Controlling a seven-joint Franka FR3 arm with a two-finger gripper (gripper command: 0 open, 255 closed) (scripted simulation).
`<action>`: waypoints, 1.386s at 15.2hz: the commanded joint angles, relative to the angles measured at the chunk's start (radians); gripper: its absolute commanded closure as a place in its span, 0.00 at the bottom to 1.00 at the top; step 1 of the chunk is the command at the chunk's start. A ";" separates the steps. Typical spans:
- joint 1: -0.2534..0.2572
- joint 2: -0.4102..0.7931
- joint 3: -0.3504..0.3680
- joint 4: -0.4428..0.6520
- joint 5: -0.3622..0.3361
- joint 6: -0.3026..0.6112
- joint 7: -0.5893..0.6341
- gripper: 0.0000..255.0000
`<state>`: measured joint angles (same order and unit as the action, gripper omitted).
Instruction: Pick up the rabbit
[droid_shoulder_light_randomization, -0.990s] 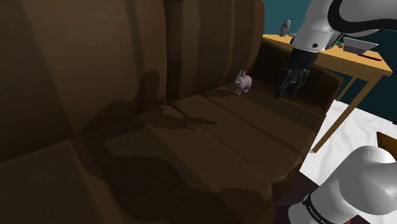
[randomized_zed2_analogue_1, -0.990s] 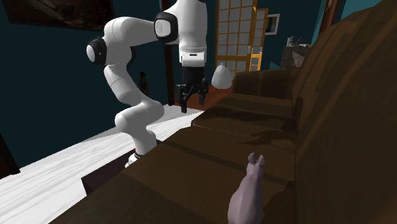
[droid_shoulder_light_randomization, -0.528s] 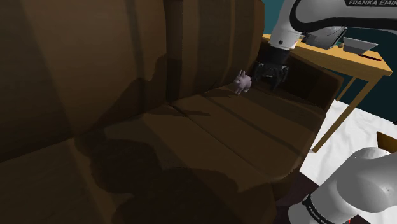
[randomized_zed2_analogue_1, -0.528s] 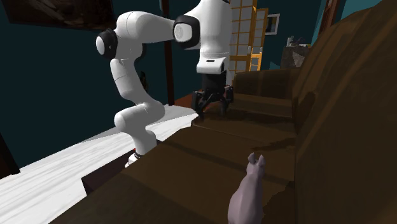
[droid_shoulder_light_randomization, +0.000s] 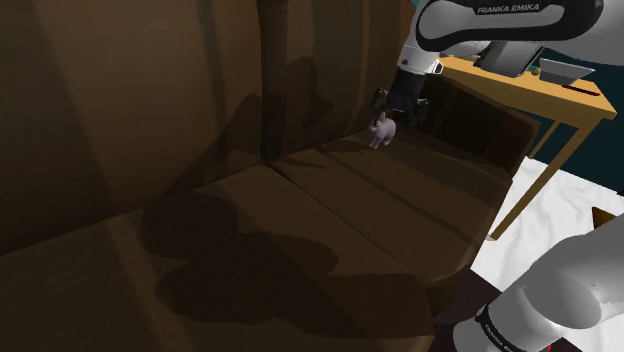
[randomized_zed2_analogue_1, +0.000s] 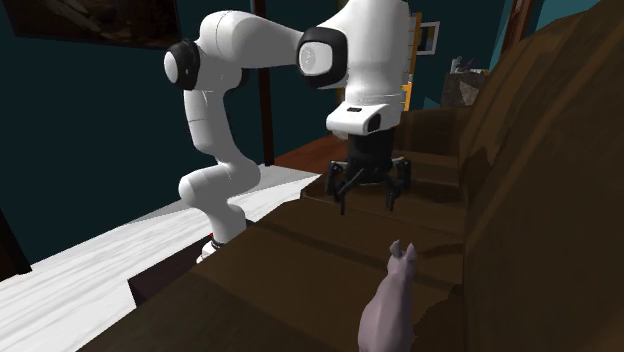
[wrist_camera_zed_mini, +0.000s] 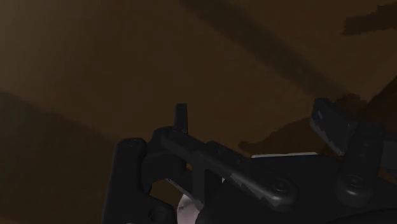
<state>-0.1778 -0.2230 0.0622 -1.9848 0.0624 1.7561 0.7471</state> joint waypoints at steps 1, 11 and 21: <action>-0.018 0.069 -0.001 0.062 -0.009 0.014 0.087 0.00; -0.095 0.342 -0.067 0.341 -0.044 0.031 0.445 0.00; -0.097 0.346 -0.064 0.244 -0.043 0.131 0.443 0.00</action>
<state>-0.2668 0.0551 0.0065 -1.7338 0.0222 1.8614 1.1934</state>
